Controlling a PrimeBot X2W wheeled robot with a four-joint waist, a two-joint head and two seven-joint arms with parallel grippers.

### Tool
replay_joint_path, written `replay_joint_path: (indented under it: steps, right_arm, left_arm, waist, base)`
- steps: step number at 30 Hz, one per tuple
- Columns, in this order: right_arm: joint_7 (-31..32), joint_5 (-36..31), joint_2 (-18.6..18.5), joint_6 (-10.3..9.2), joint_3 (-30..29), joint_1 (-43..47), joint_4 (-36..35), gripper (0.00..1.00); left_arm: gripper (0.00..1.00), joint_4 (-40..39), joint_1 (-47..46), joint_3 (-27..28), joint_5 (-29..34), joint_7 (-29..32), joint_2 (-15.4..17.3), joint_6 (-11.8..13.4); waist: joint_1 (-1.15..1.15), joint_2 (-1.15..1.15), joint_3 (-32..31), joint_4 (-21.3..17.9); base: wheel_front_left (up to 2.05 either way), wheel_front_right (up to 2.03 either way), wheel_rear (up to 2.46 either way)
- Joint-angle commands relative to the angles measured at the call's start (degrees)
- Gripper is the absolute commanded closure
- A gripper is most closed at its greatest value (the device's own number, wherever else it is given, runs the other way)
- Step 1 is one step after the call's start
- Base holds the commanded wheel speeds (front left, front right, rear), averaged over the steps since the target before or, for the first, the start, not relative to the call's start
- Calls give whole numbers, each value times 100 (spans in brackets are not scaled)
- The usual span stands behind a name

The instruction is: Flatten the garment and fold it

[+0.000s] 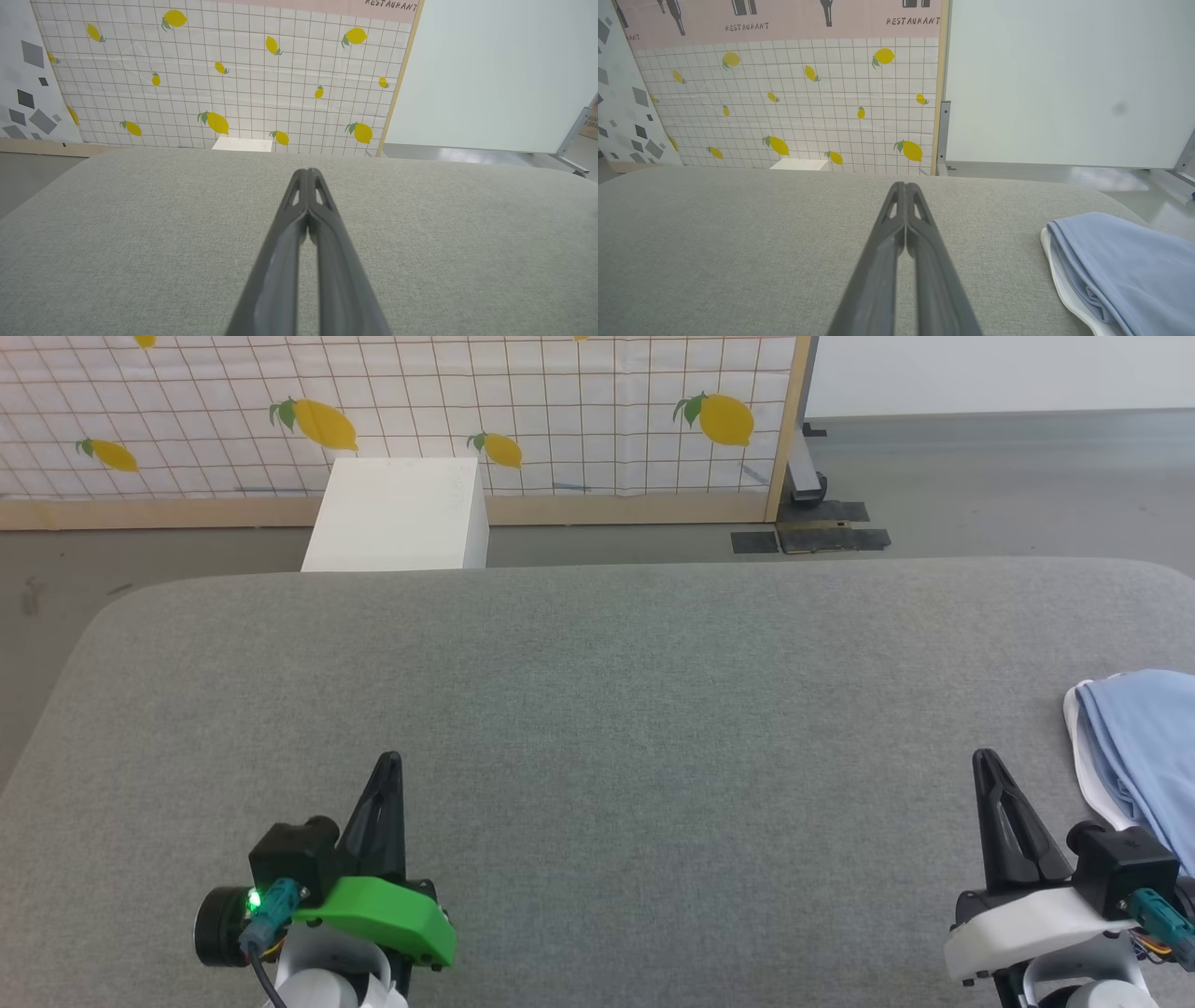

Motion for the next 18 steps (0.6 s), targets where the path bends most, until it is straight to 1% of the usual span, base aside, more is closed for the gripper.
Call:
replay_joint_path:
  steps: [1,18]
  right_arm:
    - [34,-45,5,-3,30,-31,-48,100]
    - [203,-95,7,-4,116,-49,-110,100]
  left_arm:
    - [100,-38,84,34,58,23,-7,27]
    - [100,-190,131,105,228,220,-11,66]
  waist:
    - [0,0,0,0]
    - [0,0,6,-3]
  base:
    - [0,0,0]
    - [0,0,0]
